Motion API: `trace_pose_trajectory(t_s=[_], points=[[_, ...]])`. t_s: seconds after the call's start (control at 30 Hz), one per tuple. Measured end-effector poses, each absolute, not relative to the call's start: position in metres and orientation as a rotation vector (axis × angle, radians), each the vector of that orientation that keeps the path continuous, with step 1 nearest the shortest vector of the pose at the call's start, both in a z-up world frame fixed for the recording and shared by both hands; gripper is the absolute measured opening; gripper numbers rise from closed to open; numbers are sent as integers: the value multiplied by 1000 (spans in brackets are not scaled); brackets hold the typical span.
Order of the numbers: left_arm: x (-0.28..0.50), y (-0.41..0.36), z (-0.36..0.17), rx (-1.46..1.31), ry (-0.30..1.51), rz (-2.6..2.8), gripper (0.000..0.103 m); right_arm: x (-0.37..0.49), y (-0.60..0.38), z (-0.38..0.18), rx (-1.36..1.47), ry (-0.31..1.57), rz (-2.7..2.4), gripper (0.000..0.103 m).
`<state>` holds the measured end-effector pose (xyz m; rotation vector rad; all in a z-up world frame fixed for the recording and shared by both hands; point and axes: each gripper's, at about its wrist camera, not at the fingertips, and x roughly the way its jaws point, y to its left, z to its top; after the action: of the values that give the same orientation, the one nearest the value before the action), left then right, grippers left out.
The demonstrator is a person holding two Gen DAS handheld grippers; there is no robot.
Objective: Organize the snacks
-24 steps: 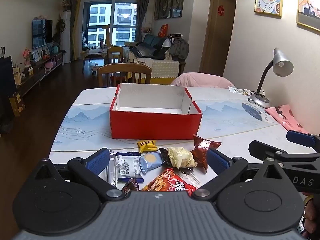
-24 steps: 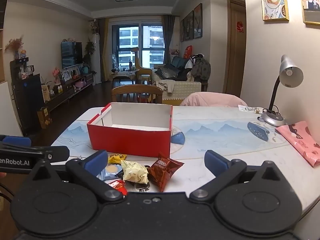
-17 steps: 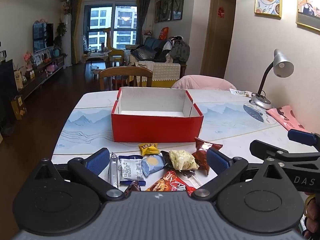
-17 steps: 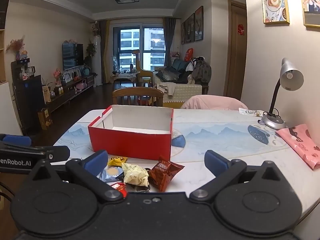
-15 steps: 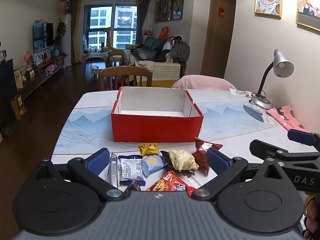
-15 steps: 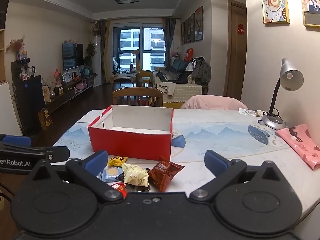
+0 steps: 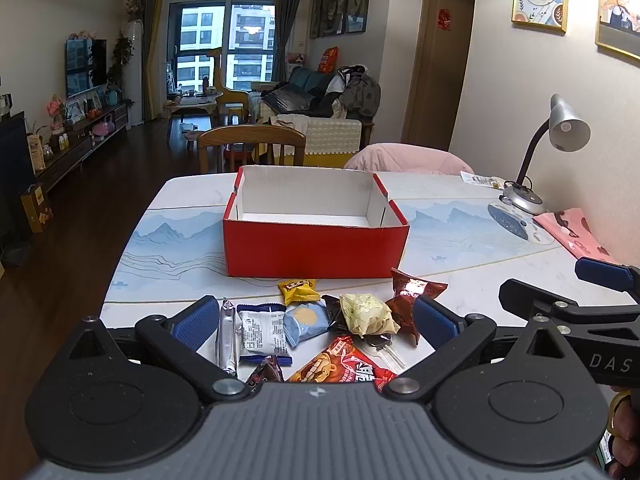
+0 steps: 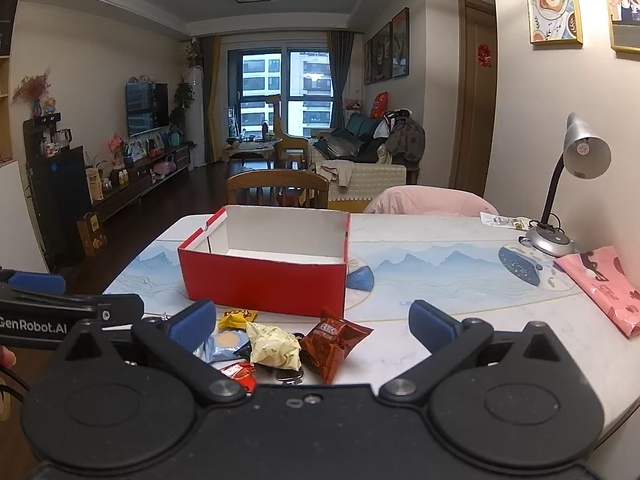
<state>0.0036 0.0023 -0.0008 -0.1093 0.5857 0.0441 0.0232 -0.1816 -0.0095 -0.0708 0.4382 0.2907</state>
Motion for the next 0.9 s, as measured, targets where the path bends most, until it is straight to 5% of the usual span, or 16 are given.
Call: trace_pose_trajectory(t_s=[0.9], points=[[0,10,2,-105,568,48,103,23,-177,-10,-70,439,286,103]])
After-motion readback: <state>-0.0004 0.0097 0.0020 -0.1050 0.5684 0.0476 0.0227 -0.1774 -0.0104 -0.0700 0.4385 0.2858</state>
